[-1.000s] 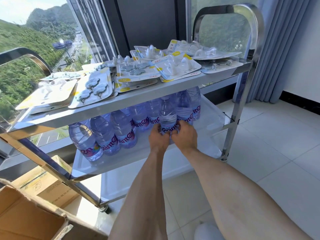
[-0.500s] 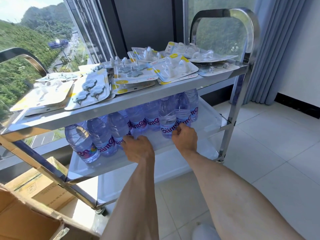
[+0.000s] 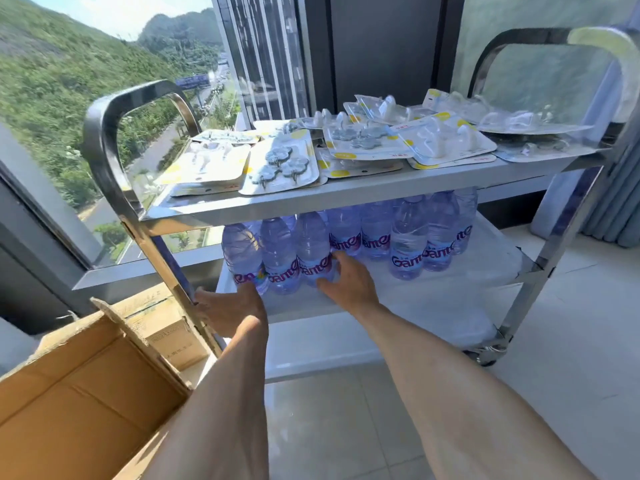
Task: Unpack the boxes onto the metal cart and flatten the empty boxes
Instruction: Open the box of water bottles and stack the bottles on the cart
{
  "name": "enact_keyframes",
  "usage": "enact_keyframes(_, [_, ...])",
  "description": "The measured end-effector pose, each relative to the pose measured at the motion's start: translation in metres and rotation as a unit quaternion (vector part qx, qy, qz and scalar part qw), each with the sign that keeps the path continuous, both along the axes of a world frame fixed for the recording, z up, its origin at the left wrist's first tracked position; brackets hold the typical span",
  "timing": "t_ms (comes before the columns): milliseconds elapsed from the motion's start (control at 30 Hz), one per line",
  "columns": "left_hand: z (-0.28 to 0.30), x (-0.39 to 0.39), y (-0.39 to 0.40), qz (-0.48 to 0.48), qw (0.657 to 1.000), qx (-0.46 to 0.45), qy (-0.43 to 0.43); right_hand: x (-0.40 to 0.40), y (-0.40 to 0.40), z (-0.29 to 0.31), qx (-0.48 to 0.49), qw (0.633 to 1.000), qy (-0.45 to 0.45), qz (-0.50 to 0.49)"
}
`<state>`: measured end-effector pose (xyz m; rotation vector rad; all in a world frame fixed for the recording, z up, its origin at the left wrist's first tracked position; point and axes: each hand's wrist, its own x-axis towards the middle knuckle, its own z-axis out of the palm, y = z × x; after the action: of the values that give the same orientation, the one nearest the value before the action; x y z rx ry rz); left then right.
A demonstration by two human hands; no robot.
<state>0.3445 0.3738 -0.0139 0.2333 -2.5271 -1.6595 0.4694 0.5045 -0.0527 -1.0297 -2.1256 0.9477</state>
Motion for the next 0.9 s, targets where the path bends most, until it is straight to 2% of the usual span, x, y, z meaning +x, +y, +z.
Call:
enact_keyframes(167, [-0.009,-0.033,-0.006,-0.206,0.978,0.009,0.025,-0.047,-0.015,0.002,-0.047,0.995,0.083,-0.042])
enact_keyframes(233, [-0.009,-0.033,0.0,-0.248,0.968,0.023,0.031,-0.048,-0.015,0.001,-0.051,0.993,0.092,-0.055])
enact_keyframes(633, [-0.01,-0.041,-0.001,-0.255,0.966,0.025,0.036,-0.038,-0.011,0.011,-0.027,0.995,0.083,-0.052])
enact_keyframes(900, [-0.007,-0.032,-0.002,-0.238,0.97,0.024,0.037,-0.013,-0.007,0.006,-0.024,0.98,0.081,-0.178])
